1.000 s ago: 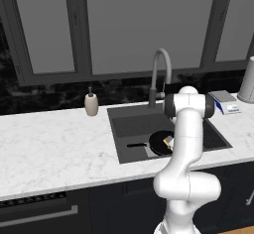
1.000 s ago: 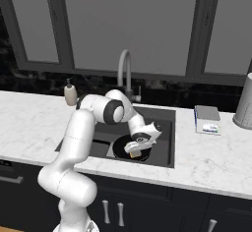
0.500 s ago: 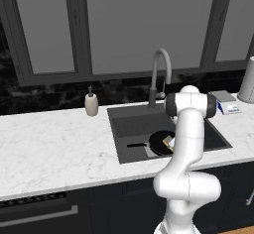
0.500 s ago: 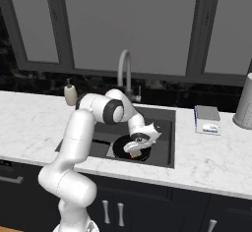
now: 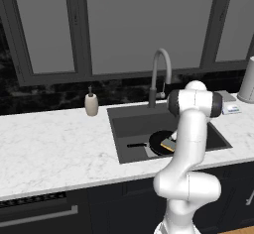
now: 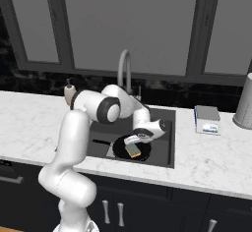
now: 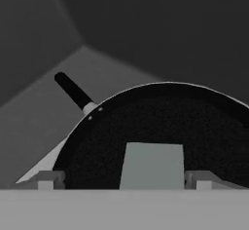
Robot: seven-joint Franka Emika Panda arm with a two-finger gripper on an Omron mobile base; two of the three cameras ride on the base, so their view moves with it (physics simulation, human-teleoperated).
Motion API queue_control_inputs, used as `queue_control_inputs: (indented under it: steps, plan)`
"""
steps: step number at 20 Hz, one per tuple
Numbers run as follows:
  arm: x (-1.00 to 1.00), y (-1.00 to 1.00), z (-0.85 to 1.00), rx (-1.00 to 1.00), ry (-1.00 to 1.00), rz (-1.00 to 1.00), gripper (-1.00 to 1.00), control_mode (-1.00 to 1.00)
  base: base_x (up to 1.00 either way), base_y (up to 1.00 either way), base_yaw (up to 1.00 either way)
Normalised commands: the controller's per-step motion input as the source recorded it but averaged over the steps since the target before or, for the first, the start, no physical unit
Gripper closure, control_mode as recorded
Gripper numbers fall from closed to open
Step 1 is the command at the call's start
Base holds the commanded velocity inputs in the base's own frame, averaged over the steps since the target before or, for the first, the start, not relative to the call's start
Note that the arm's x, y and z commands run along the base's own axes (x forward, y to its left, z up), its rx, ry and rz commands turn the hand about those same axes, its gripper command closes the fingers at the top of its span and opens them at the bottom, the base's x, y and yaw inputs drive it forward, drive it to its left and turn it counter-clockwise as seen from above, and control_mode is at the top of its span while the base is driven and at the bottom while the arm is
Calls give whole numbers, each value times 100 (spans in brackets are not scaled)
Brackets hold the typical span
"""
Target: Pick the pan and sponge and place them into the sink. Then turn on the water.
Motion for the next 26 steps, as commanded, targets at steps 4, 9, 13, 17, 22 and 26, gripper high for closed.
queue_control_inputs:
  steps: [4,9,13,17,22,26]
  plan:
    - [-19,0,100,13,-15,-6,-100,-100,0,0,0]
    - [-13,0,92,9,-19,-8,-100,-100,0,0,0]
    - [-1,0,48,3,-24,-1,-100,-100,0,0,0]
    - [0,0,24,1,-37,0,-100,-100,0,0,0]
    - [0,-1,3,0,-40,1,-100,-100,0,0,0]
    - [1,-1,12,6,-21,0,-100,-100,0,0,0]
